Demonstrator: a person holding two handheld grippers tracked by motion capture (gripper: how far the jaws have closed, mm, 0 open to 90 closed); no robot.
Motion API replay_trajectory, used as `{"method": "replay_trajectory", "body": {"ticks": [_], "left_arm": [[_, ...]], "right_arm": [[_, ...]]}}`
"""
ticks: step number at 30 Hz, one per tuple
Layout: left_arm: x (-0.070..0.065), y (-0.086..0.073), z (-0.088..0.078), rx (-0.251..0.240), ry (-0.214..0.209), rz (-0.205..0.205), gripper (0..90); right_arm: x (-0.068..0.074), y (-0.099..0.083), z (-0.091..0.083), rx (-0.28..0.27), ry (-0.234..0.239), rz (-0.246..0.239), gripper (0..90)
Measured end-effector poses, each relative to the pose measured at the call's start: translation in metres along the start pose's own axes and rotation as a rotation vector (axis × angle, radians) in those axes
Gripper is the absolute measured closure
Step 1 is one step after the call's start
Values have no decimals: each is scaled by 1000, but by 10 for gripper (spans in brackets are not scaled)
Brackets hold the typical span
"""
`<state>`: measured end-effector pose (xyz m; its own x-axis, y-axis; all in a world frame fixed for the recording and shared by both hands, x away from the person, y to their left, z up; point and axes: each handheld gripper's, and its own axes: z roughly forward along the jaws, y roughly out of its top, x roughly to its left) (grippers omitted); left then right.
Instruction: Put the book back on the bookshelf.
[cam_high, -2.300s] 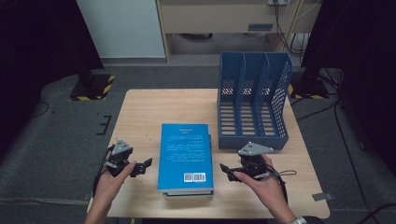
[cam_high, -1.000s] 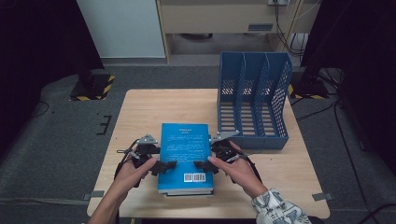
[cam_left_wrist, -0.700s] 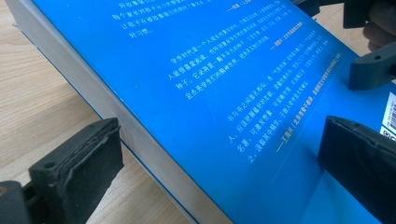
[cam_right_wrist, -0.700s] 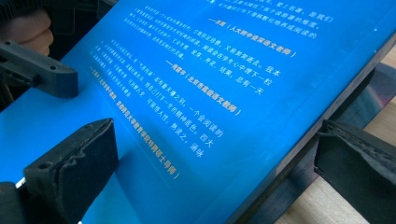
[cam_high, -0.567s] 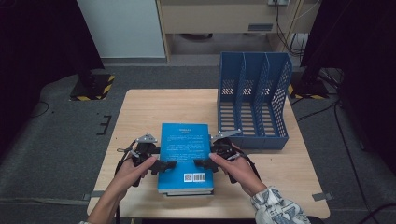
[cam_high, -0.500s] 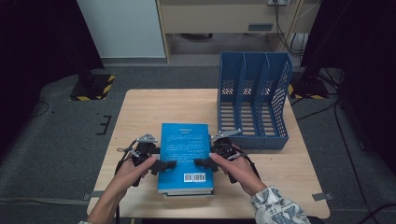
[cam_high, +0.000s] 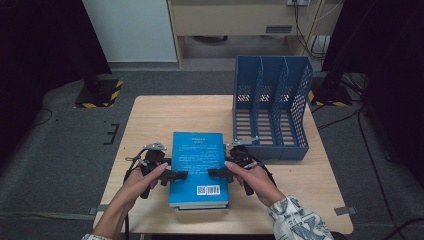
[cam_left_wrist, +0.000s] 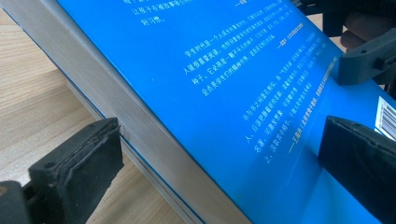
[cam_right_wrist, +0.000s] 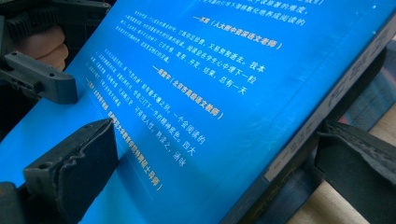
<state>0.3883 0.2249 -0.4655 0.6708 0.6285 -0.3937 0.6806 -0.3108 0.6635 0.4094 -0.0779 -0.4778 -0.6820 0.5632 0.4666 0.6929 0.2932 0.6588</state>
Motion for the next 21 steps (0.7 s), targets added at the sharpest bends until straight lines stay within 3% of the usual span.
{"method": "replay_trajectory", "body": {"ticks": [3, 6, 11, 21], "left_arm": [[2, 0, 0, 1, -11, -5, 0], [5, 0, 1, -2, -24, -15, 0], [11, -3, 2, -20, -57, -36, 0], [10, -1, 1, -10, -44, -30, 0]], "right_arm": [[-2, -1, 4, 0, 32, 22, 0], [-1, 3, 4, 23, 25, 18, 0], [-2, 2, 3, 15, 29, 11, 0], [-2, 3, 3, 17, 30, 10, 2]]}}
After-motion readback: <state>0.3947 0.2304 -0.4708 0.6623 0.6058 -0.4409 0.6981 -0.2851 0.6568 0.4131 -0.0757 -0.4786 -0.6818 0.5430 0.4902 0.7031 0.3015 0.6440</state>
